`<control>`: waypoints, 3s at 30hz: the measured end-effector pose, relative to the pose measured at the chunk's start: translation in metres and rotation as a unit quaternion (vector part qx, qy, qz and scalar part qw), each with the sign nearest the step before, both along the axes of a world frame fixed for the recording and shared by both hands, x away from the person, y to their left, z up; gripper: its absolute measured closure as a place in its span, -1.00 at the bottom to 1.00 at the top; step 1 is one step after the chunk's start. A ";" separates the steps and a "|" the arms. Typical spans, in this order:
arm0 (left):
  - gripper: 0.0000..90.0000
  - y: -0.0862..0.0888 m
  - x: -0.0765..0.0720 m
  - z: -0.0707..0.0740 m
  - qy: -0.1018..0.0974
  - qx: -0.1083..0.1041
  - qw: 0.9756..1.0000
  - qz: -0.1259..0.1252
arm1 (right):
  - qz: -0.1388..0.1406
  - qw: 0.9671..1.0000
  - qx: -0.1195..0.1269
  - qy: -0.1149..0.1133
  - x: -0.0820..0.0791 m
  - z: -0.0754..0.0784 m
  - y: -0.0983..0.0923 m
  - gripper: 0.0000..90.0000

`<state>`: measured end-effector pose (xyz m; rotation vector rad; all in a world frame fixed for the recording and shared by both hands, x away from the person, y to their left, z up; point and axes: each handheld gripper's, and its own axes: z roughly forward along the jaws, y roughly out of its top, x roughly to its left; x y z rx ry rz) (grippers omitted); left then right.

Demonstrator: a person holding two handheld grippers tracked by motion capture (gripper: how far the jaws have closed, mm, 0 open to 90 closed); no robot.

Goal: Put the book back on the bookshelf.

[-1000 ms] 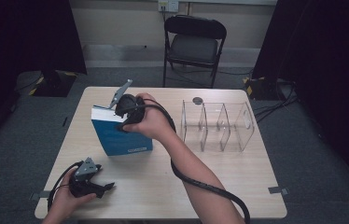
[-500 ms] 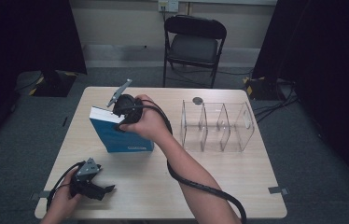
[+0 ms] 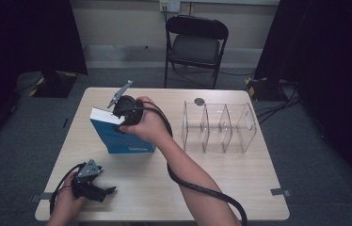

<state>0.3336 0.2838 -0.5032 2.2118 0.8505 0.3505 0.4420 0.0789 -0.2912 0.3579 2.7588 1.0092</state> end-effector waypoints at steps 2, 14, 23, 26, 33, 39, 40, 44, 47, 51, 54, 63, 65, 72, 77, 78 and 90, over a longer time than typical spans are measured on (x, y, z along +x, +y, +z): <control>-1.00 0.000 0.000 0.000 0.000 0.000 1.000 0.001 | 0.000 1.000 0.001 0.002 0.000 0.000 0.000 0.36; -1.00 0.000 0.000 0.000 0.000 0.000 1.000 0.001 | -0.021 1.000 0.002 0.007 -0.002 0.002 0.000 0.37; -1.00 0.000 0.000 0.000 0.000 0.000 1.000 0.001 | -0.035 0.997 0.030 0.056 -0.014 0.010 -0.017 0.36; -1.00 0.000 0.000 0.000 0.000 0.000 1.000 0.001 | -0.051 0.997 0.026 0.058 -0.018 0.009 -0.019 0.36; -1.00 -0.001 0.000 0.000 0.002 -0.003 1.000 0.005 | -0.056 0.997 0.025 0.051 -0.020 0.006 -0.023 0.35; -1.00 -0.001 0.000 0.000 0.002 -0.001 1.000 0.003 | -0.025 0.999 0.022 0.038 -0.024 0.004 -0.020 0.32; -1.00 -0.001 0.000 0.000 0.002 -0.001 1.000 0.003 | -0.020 0.999 0.025 0.031 -0.024 0.003 -0.021 0.31; -1.00 -0.001 0.000 0.000 0.002 0.000 1.000 0.003 | -0.013 1.000 0.023 0.016 -0.022 0.002 -0.023 0.26; -1.00 -0.001 0.000 0.000 0.002 0.000 1.000 0.004 | -0.004 1.000 0.017 0.017 -0.020 0.000 -0.025 0.24; -1.00 -0.001 0.000 0.000 0.002 -0.001 1.000 0.004 | -0.009 1.000 0.017 0.021 -0.018 -0.001 -0.028 0.21; -1.00 -0.001 0.000 0.000 0.002 -0.001 1.000 0.004 | -0.010 1.000 0.005 0.016 -0.017 -0.002 -0.027 0.20; -1.00 -0.001 0.000 0.000 0.002 -0.001 1.000 0.004 | -0.018 0.999 0.007 0.046 -0.011 -0.012 -0.027 0.20; -1.00 -0.001 0.000 0.000 0.002 -0.001 1.000 0.004 | -0.020 0.999 0.001 0.048 -0.011 -0.013 -0.027 0.20; -1.00 -0.001 0.000 0.000 0.002 -0.001 1.000 0.004 | -0.024 0.998 -0.012 0.055 -0.009 -0.014 -0.025 0.18; -1.00 -0.001 0.000 0.000 0.002 -0.001 1.000 0.004 | -0.018 0.997 -0.046 0.057 -0.008 -0.015 -0.022 0.18; -1.00 -0.001 0.000 0.000 0.002 0.000 1.000 0.004 | -0.018 0.997 -0.046 0.058 -0.008 -0.015 -0.022 0.19; -1.00 -0.001 0.000 0.000 0.002 -0.001 1.000 0.004 | -0.044 0.996 -0.031 0.069 -0.012 -0.014 -0.025 0.37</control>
